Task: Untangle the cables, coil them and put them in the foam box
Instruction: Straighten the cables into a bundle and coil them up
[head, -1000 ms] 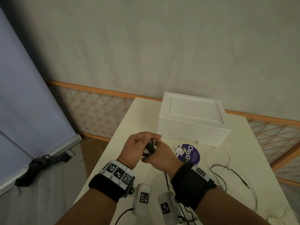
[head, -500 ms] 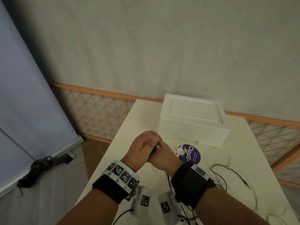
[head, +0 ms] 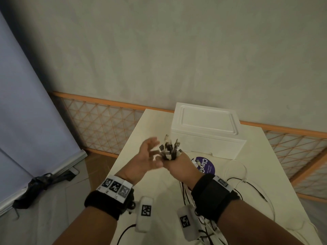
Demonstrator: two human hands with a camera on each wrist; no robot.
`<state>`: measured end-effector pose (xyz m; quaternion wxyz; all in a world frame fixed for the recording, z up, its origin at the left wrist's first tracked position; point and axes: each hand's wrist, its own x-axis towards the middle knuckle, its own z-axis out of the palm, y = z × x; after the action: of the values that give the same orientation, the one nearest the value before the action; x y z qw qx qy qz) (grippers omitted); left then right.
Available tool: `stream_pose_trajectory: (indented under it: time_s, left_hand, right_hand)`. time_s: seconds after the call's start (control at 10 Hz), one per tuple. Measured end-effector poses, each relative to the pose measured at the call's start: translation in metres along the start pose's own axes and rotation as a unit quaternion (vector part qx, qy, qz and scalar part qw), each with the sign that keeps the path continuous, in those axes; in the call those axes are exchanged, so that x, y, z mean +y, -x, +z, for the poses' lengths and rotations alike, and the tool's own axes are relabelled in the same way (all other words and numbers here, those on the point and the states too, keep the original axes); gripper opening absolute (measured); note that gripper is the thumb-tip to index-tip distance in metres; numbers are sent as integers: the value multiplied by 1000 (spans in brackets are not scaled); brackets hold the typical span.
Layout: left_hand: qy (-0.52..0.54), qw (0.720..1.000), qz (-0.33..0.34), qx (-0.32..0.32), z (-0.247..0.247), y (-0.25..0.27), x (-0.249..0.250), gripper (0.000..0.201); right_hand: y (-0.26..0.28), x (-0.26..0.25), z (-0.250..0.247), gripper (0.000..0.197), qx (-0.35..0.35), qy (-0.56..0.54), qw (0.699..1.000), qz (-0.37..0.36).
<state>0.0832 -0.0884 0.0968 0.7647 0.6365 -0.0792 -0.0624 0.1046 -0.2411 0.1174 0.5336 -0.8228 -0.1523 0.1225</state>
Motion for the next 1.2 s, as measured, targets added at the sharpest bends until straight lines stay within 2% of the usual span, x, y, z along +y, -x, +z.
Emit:
stream_pose_trajectory:
  time_s: [0.1, 0.2, 0.3, 0.4, 0.5, 0.6, 0.7, 0.8, 0.9, 1.0, 1.1, 1.2]
  left_hand:
    - [-112, 991, -63, -38, 20, 6, -12, 78]
    - [-122, 992, -39, -5, 41, 1, -15, 50]
    - [-81, 992, -66, 70, 45, -1, -11, 37]
    - [-22, 994, -82, 67, 53, -1, -4, 24]
    - [82, 989, -34, 118, 72, -10, -1, 38]
    - [119, 984, -12, 129, 70, -11, -1, 17]
    - [164, 972, -34, 165, 59, -17, 9, 46]
    - [211, 959, -29, 188, 50, -29, 19, 59]
    - [212, 958, -36, 191, 41, -30, 19, 58]
    - [285, 934, -29, 215, 22, -27, 18, 54]
    - [358, 893, -9, 274, -1, -26, 20, 58]
    - [377, 877, 11, 299, -8, -26, 17, 60]
  right_hand:
    - [-6, -6, 1, 9, 27, -14, 999, -21]
    - [-12, -10, 2, 16, -3, 73, 996, -43]
    - [-16, -14, -3, 32, -21, 78, 996, -31]
    - [-17, -21, -7, 47, -36, 66, 997, -36]
    - [-16, -22, -13, 66, -122, -62, 990, -43]
    - [-10, -10, -23, 94, -152, -121, 980, -30]
    - [1, 12, -28, 101, -175, -29, 984, -5]
    - [26, 36, -15, 55, -180, 130, 975, 33]
    - [42, 65, -18, 14, -124, 170, 977, 32]
    - [47, 96, -59, 10, -67, 312, 947, 46]
    - [60, 127, -107, 13, -9, 370, 922, 112]
    - [70, 141, -137, 45, -7, 382, 913, 143]
